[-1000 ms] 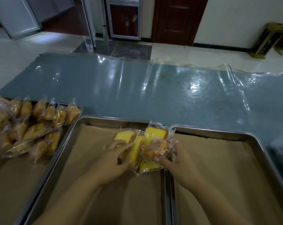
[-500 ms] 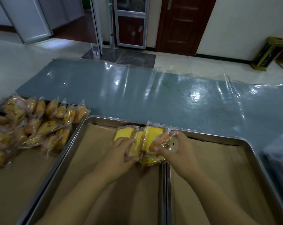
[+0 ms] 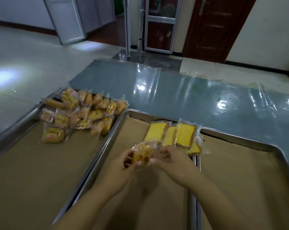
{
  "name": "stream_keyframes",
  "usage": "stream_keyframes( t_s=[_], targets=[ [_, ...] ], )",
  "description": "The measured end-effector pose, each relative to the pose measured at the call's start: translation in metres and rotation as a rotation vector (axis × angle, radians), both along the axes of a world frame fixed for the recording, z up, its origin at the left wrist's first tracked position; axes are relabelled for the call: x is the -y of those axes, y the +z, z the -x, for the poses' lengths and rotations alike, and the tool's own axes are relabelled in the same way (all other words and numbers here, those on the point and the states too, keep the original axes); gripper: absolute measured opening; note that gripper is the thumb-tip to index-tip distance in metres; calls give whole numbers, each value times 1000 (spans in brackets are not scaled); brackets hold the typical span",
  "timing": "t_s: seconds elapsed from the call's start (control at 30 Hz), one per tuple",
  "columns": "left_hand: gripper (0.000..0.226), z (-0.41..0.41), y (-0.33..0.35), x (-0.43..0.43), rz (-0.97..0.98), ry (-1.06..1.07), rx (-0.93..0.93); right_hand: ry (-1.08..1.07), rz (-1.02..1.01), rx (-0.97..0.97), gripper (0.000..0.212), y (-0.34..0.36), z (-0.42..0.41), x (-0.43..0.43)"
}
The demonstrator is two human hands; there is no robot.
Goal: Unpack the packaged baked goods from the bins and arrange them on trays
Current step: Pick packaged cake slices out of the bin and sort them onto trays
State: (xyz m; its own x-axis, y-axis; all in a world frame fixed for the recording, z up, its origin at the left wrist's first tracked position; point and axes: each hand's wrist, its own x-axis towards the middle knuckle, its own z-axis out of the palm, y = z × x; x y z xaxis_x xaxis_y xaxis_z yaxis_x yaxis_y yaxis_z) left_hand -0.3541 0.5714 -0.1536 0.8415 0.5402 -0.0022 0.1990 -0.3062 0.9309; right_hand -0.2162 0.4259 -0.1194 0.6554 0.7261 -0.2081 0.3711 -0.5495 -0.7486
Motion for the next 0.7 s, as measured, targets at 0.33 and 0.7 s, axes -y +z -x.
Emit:
stream_keyframes(
  t_s=[0.33, 0.7],
  targets=[
    [35, 80, -4, -113, 67, 509, 15, 95, 165, 118, 48, -1, 57, -52],
    [31, 60, -72, -183, -40, 444, -329, 60, 255, 203, 41, 8, 62, -63]
  ],
)
